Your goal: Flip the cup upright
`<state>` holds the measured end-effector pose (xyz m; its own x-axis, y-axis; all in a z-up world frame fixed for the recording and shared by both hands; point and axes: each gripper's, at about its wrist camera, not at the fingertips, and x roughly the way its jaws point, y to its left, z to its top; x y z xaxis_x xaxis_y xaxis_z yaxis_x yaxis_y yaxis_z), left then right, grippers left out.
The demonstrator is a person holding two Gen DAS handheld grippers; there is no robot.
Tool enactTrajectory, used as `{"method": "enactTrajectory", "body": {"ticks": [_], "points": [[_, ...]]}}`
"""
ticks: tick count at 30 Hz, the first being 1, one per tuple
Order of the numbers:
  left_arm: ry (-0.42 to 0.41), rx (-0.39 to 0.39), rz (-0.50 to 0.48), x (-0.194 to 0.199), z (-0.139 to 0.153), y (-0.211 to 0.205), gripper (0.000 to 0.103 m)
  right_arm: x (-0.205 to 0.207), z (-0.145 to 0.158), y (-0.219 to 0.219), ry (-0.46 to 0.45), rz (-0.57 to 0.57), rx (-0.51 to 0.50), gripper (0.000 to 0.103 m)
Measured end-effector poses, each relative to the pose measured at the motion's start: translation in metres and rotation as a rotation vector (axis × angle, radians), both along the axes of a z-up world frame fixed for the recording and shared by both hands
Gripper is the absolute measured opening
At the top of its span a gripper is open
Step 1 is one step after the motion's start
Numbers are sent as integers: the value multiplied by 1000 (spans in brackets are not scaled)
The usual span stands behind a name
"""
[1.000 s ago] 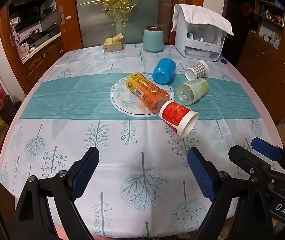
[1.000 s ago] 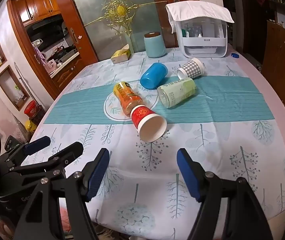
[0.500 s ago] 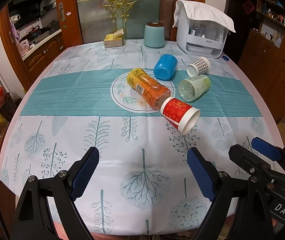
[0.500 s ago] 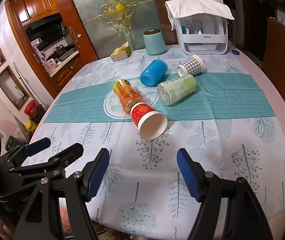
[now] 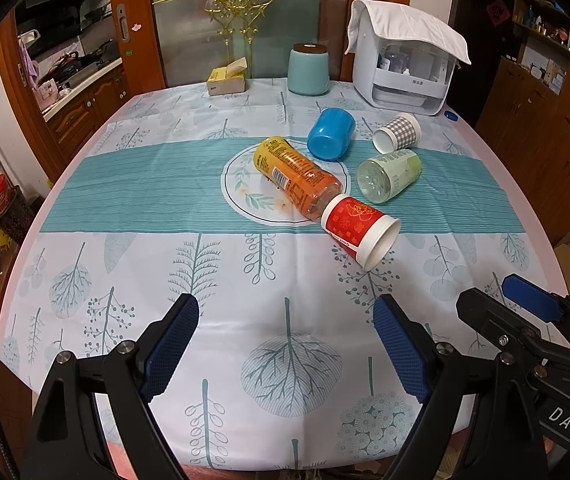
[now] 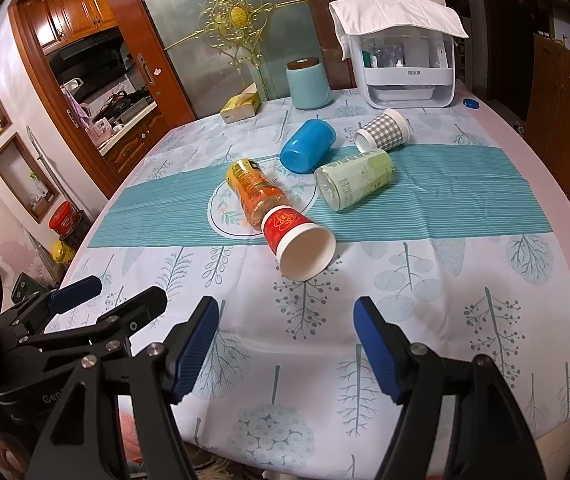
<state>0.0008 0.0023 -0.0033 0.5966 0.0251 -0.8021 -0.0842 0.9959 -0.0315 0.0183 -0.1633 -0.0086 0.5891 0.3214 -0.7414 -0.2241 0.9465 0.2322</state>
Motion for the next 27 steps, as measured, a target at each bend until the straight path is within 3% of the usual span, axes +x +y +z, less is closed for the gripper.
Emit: {"method": "enactTrajectory", "body": {"ticks": [27], "points": [[-6,0,2,-7,3,2,86,-2,-1,1,-10,-4,4,71]]}}
